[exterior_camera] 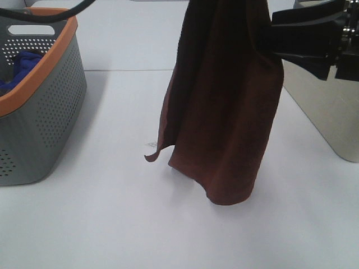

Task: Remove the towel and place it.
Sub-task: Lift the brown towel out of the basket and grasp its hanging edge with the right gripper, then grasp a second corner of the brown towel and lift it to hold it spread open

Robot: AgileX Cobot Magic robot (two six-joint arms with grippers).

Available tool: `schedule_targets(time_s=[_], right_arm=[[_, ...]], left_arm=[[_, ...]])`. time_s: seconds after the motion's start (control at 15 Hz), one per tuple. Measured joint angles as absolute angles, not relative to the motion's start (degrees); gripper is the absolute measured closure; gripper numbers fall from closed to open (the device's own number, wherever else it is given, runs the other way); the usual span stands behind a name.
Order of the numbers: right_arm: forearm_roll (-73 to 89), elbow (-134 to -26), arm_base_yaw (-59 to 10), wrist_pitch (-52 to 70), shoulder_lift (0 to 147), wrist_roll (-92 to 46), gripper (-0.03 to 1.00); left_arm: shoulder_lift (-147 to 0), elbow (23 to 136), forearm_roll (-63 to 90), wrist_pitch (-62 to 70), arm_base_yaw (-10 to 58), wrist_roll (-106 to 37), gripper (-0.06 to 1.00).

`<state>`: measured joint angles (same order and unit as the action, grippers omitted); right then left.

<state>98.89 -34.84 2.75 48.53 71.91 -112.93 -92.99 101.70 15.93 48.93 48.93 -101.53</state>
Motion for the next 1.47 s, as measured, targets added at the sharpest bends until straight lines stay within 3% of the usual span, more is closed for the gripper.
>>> schedule_targets(time_s=[0.67,1.47], right_arm=[[94.65,-34.95,2.75,50.02,92.48,-112.99,0.45],[91.56,-35.01,2.75,46.12,101.87,-110.98,0.45]], left_arm=[[-93.05,101.7,15.87,48.7,48.93,-100.44,0.94],[-94.65,101.7,9.05,44.46,48.7,-97.69,0.94]])
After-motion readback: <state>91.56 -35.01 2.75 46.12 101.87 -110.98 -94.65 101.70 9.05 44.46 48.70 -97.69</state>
